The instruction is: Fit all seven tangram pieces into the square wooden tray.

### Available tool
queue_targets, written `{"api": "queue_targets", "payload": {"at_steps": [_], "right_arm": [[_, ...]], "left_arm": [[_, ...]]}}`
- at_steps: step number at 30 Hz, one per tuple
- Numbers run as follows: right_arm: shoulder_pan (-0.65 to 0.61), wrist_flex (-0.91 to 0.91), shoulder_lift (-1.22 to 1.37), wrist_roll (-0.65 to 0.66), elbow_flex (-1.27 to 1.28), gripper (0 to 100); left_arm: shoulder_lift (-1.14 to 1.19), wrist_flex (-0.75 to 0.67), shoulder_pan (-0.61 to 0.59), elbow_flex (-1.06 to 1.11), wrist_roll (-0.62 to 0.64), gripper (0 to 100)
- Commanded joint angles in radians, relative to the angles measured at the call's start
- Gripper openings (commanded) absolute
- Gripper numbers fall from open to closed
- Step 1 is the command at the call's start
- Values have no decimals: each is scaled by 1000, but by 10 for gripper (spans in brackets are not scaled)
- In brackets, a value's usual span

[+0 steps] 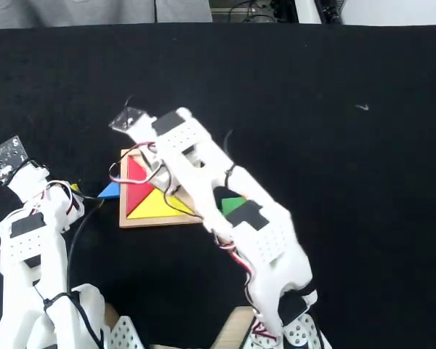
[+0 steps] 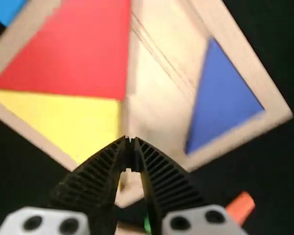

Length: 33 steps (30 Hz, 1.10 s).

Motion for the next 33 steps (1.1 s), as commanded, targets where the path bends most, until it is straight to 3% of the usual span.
{"api": "queue_targets", "payload": {"at_steps": [1, 5, 10, 17, 20, 24, 33], "right_arm": [[51, 41, -188, -2, -51, 11], [123, 95, -375, 8, -2, 11], [253, 78, -636, 118, 236, 11], [442, -288, -868, 209, 773, 15], [445, -430, -857, 221, 934, 45], [411, -483, -805, 216, 1009, 175], [336, -503, -779, 216, 1024, 180]], "left_arm": [[-17, -14, -4, -5, -3, 170], [-14, -15, -4, -5, -3, 170], [-15, -14, -5, -5, -3, 170], [-17, -11, -5, -5, -3, 170], [-12, -14, -5, -5, -3, 170], [-11, -15, -5, -5, -3, 170], [-9, -15, -5, -5, -3, 170]]}}
